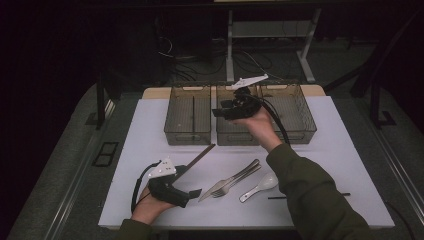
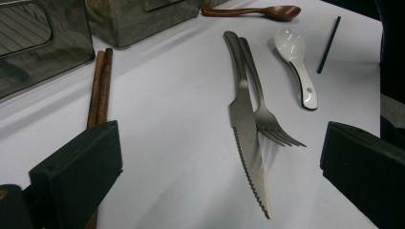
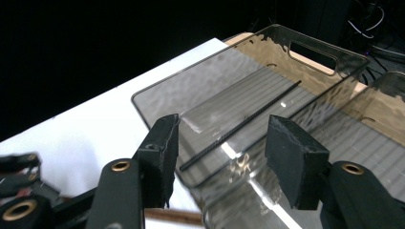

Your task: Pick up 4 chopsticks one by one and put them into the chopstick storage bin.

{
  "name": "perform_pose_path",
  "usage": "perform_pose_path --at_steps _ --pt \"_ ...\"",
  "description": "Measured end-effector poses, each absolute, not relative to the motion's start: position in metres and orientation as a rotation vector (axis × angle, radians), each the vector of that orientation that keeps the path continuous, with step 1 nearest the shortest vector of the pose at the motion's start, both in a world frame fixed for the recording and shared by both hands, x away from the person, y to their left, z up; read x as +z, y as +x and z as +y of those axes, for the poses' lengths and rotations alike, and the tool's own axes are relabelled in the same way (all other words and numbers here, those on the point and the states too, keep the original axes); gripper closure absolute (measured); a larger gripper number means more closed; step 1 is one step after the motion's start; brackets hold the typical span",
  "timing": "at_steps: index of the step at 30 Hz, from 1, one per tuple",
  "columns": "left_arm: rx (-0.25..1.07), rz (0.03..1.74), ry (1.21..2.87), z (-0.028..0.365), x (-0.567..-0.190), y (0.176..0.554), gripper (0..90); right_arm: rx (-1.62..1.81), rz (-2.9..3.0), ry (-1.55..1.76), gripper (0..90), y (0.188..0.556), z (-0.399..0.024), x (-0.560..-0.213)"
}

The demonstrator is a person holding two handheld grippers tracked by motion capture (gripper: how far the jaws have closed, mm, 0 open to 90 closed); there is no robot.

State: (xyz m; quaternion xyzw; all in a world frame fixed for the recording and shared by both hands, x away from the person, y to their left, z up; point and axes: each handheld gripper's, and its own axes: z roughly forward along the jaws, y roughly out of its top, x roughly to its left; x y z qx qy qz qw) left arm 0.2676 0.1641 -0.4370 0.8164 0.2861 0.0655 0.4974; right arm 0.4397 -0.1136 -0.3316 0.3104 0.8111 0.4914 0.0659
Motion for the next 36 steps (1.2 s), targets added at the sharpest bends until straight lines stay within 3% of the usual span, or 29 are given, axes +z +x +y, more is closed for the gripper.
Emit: perform_pose_path --at_steps 36 --pt "0.15 0.698 1.988 0.164 -0.439 0.267 0.0 1.44 2.529 0.714 42.7 0.344 -0.256 -0.345"
